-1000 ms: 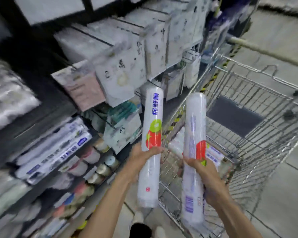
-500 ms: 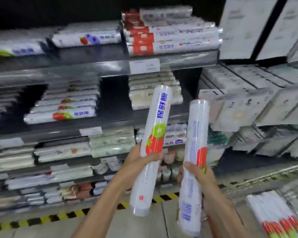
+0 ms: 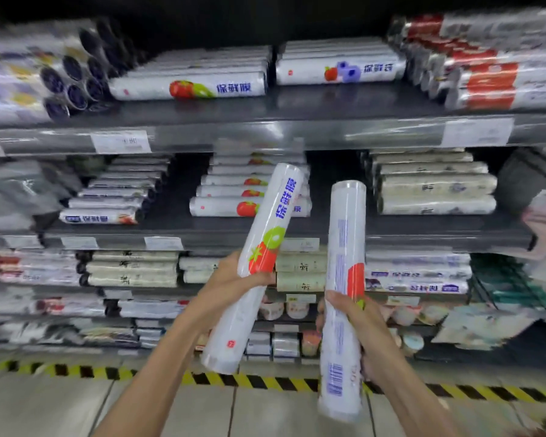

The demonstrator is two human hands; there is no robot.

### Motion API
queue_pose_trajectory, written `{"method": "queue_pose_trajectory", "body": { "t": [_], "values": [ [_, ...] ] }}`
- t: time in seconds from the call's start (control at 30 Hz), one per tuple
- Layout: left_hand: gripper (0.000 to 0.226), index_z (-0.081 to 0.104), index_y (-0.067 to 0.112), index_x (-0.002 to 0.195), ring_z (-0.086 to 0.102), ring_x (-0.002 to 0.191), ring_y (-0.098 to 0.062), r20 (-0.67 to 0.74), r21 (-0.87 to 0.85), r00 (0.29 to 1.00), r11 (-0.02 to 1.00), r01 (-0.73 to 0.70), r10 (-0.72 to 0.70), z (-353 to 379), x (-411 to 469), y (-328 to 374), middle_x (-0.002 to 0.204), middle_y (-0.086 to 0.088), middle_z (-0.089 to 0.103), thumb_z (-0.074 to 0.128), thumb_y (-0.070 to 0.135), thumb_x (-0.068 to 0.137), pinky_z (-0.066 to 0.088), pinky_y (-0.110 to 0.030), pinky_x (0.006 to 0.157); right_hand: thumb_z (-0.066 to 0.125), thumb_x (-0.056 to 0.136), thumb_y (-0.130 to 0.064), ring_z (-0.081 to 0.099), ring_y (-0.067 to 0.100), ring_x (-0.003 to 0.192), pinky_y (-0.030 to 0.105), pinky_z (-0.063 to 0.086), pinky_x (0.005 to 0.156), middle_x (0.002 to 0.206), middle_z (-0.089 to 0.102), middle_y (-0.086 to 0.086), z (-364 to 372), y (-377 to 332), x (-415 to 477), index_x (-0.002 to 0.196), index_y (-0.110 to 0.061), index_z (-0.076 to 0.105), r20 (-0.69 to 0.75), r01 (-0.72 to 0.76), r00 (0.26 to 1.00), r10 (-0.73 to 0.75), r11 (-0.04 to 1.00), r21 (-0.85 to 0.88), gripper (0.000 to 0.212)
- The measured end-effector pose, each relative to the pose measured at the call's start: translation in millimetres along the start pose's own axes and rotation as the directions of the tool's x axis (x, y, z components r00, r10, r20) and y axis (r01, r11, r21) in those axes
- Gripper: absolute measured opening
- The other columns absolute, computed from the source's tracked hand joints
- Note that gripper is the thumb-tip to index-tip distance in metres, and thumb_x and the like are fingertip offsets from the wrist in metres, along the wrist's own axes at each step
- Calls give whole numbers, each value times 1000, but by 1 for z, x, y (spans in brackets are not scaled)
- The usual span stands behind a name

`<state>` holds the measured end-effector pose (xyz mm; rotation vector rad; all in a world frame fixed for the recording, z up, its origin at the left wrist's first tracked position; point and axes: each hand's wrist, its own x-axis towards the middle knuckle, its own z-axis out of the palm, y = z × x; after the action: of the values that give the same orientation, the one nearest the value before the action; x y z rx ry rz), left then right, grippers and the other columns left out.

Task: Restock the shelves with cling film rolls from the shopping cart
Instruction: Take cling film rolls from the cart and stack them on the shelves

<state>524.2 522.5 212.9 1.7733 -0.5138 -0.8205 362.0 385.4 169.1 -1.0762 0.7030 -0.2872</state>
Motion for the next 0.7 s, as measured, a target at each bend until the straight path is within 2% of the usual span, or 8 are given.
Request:
{"method": "queue_pose_trajectory", "body": {
  "t": [0.1,0.2,0.33,0.43,0.5,0.57,0.63,0.7],
  "values": [
    [26,60,18,99,64,65,-17,-9,-1,1000,1000,-8,8,-16,21,-11,88,-12,67,72,8,77,55,-27,59,84,60,-30,63,27,59,37,51,62,70,65,17,13,1,26,95,-2,61,-5,-12,1000,12,999,-37,51],
    [31,60,17,102,65,74,-16,-45,38,999,999,-25,27,-27,44,-24,96,-11,68,77,16,75,55,-30,70,82,57,-33,64,24,58,33,52,56,69,66,15,18,3,54,103,0,59,-1,-7,1000,7,998,-64,61],
    [55,58,26,110,67,94,-23,-20,65,999,997,-33,34,-49,71,-33,104,-7,68,78,39,61,55,-42,82,72,71,-21,62,23,52,31,52,49,65,63,14,26,0,85,98,1,57,35,20,999,-18,999,-44,38],
    [58,51,29,121,62,93,-7,33,149,997,986,-79,74,-63,88,-34,112,4,61,62,37,65,49,-21,71,72,67,-24,62,23,56,30,52,50,68,64,14,26,7,103,100,2,57,36,56,998,-54,998,-37,45],
    [56,47,26,128,62,89,-2,84,178,987,973,-148,135,-70,99,-38,114,6,59,67,25,76,49,-14,66,79,62,-26,62,24,57,30,51,51,69,63,15,26,13,111,96,2,58,24,72,997,-72,997,-21,49],
    [53,46,23,130,62,95,-1,109,218,975,952,-213,193,-76,112,-43,117,7,59,68,12,84,51,-14,72,85,58,-30,62,24,58,31,51,51,70,63,15,24,20,119,94,1,60,5,102,995,-102,995,-9,54],
    [50,50,20,129,62,101,-7,111,263,960,924,-278,257,-82,125,-46,116,6,63,70,15,83,52,-18,80,82,56,-34,62,24,58,32,51,52,70,64,15,23,27,127,95,2,60,-11,135,991,-135,991,-20,58],
    [44,54,19,124,63,97,-7,125,301,939,889,-345,321,-86,137,-45,110,4,65,71,19,84,52,-18,80,86,50,-40,62,23,58,32,52,52,70,64,15,23,33,133,90,-1,63,-6,175,985,-175,984,-19,60]
  ]
}}
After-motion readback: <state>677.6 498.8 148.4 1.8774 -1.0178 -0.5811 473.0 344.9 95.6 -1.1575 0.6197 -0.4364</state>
